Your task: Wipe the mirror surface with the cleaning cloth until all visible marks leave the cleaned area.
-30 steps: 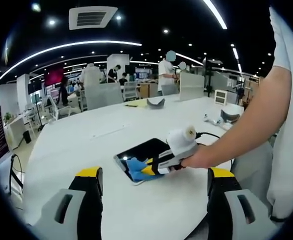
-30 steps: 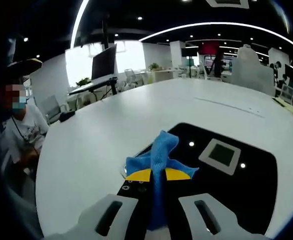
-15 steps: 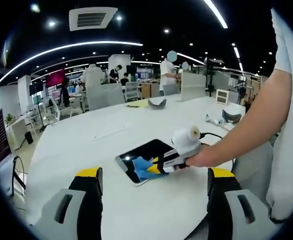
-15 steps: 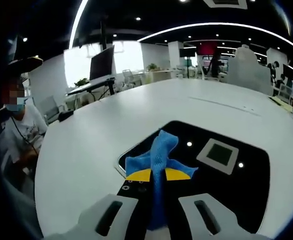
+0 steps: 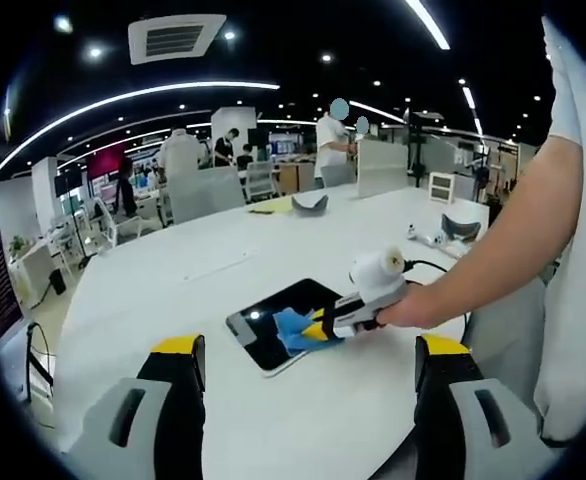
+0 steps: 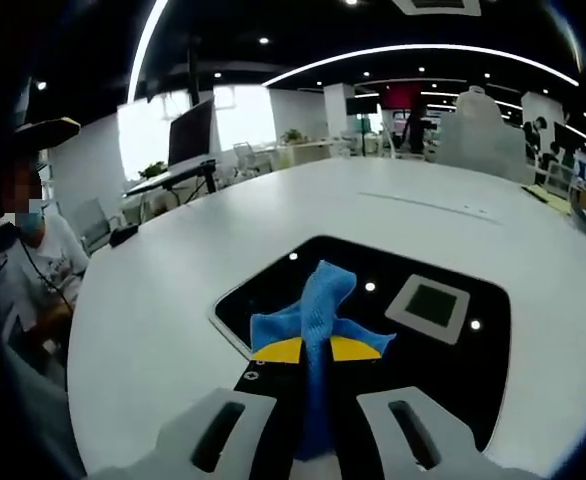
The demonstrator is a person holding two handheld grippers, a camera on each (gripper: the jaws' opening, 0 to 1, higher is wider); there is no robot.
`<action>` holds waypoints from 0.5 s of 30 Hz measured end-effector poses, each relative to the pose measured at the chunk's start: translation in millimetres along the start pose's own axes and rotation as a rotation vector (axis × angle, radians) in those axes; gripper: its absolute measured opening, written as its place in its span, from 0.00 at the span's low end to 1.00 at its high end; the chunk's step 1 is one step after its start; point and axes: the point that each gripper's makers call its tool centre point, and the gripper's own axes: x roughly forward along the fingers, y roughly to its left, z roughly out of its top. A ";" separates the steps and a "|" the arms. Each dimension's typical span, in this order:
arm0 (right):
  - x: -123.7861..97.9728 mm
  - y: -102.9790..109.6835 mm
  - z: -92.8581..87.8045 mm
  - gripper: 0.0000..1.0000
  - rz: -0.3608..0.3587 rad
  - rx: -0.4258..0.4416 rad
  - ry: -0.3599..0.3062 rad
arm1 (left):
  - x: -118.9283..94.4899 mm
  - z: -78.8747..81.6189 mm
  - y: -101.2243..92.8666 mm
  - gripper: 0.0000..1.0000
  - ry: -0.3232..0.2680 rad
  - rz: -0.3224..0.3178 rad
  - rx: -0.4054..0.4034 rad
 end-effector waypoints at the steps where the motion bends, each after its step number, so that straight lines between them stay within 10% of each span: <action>1: -1.0 -1.1 -0.5 0.03 0.000 -0.001 -0.001 | 0.4 1.0 -0.3 0.87 0.000 0.000 0.000; 15: -14.7 -21.3 -6.3 0.03 -0.045 0.022 0.000 | 6.6 11.8 0.7 0.87 -0.011 -0.006 0.012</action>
